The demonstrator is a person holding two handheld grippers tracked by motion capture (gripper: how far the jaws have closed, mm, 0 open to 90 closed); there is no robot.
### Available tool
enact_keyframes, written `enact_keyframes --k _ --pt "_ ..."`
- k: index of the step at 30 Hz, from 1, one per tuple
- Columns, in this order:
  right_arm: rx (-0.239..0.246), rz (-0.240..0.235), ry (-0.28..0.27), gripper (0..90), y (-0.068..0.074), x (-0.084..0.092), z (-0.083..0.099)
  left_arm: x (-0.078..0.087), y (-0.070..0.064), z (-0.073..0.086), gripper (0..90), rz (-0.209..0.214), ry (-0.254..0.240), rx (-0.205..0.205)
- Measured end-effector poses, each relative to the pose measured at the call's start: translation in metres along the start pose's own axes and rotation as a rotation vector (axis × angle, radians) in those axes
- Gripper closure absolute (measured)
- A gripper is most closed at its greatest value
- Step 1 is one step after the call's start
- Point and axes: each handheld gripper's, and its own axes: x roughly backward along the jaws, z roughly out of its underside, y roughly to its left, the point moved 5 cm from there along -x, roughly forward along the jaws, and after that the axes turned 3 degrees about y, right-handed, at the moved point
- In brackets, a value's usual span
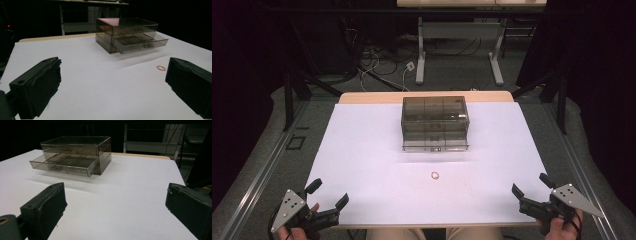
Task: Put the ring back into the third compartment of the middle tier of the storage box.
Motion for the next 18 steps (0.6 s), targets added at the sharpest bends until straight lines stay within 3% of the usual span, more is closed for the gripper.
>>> enact_keyframes --k 9,15,18 --pt "-0.02 -0.013 0.026 3.2 0.007 -0.007 -0.002 0.002 -0.002 0.0 0.4 0.01 0.017 -0.002" --pt "-0.008 -0.034 0.031 0.0 0.017 -0.014 -0.007 0.004 -0.002 -0.003 0.3 0.003 0.01 -0.001" --pt "0.006 -0.019 0.03 0.0 0.02 -0.016 -0.007 0.003 -0.002 -0.003 0.4 -0.004 0.018 0.006"
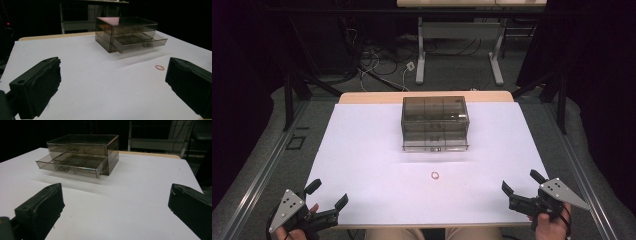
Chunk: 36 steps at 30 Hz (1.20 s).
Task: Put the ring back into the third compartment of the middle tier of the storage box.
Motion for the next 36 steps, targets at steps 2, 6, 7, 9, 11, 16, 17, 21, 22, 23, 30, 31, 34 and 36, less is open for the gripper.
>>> enact_keyframes --k 2,6,7,9,11,16,17,21,22,23,30,31,34,36 --pt "0.015 0.014 -0.004 0.9 0.003 -0.003 -0.002 -0.002 0.0 0.001 0.3 0.0 0.006 0.012" --pt "0.016 0.009 0.02 1.4 0.012 -0.012 -0.005 -0.004 0.001 0.002 0.3 -0.004 0.011 0.018" --pt "0.016 0.009 0.02 1.4 0.012 -0.012 -0.005 -0.004 0.001 0.002 0.3 -0.004 0.011 0.018" --pt "0.014 -0.002 0.021 1.5 0.016 -0.014 -0.006 -0.003 0.001 0.002 0.3 -0.007 0.014 0.017" --pt "0.018 -0.02 0.033 1.6 0.021 -0.017 -0.007 -0.003 0.002 0.001 0.3 -0.013 0.012 0.022" --pt "0.054 -0.04 0.055 2.8 0.035 -0.025 -0.008 -0.004 0.002 0.0 0.3 -0.039 0.014 0.018" --pt "0.058 -0.045 0.061 3.1 0.036 -0.025 -0.008 -0.005 0.002 0.0 0.3 -0.048 0.013 0.017" --pt "0.067 -0.063 0.075 3.8 0.047 -0.032 -0.006 -0.006 0.003 0.001 0.3 -0.053 0.016 0.026" --pt "0.067 -0.063 0.075 3.8 0.047 -0.032 -0.006 -0.006 0.003 0.001 0.3 -0.053 0.016 0.026" --pt "0.067 -0.067 0.077 4.4 0.048 -0.033 -0.006 -0.006 0.002 0.001 0.3 -0.052 0.018 0.029" --pt "0.112 -0.073 0.072 15.3 0.062 -0.04 -0.005 -0.005 -0.001 0.0 0.4 -0.007 0.012 0.039" --pt "0.123 -0.077 0.078 15.8 0.065 -0.043 -0.005 -0.005 -0.001 0.001 0.4 0.003 0.013 0.044" --pt "0.134 -0.076 0.081 16.9 0.069 -0.045 -0.004 -0.005 0.0 0.001 0.4 0.005 0.017 0.038" --pt "0.144 -0.08 0.091 18.5 0.072 -0.047 -0.004 -0.006 -0.001 0.002 0.4 0.006 0.018 0.039"
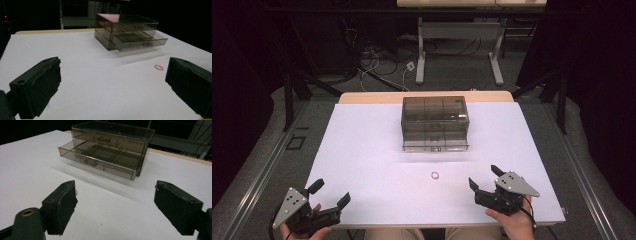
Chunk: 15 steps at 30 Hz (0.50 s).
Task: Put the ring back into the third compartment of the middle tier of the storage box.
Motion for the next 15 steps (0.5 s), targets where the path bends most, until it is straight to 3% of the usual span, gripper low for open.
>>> enact_keyframes --k 5,15 --pt "-0.01 -0.026 0.025 23.4 0.009 -0.01 -0.003 0.0 0.0 0.0 0.4 -0.012 -0.003 -0.009" --pt "-0.01 -0.072 0.053 33.1 0.027 -0.028 -0.012 0.003 0.004 0.0 0.7 -0.021 -0.026 0.016"
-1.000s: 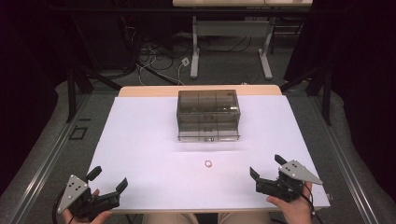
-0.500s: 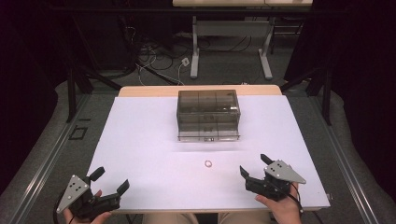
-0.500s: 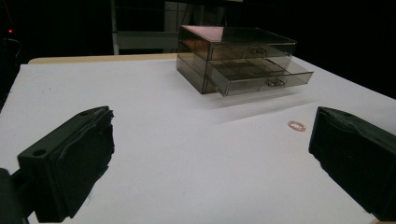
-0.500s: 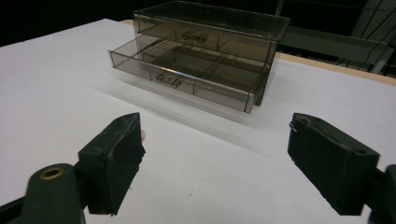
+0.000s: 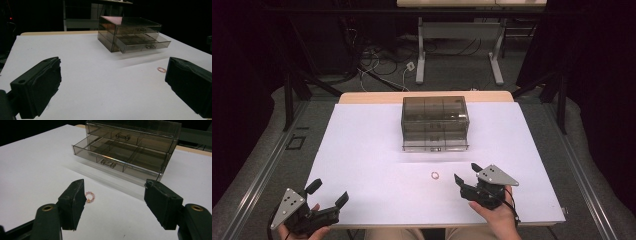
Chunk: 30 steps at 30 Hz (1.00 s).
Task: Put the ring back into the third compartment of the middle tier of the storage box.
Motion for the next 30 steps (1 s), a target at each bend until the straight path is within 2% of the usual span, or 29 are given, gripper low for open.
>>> enact_keyframes --k 8,21,30 --pt "0.004 0.007 0.018 35.0 0.006 -0.01 -0.005 0.0 0.002 0.001 1.0 -0.007 -0.001 0.005" --pt "0.038 -0.059 0.089 39.4 0.02 -0.037 -0.011 0.0 0.004 0.002 1.5 -0.018 0.002 0.013" --pt "0.052 -0.061 0.145 43.0 0.023 -0.051 -0.013 0.0 0.005 0.002 1.7 -0.026 0.0 0.017"
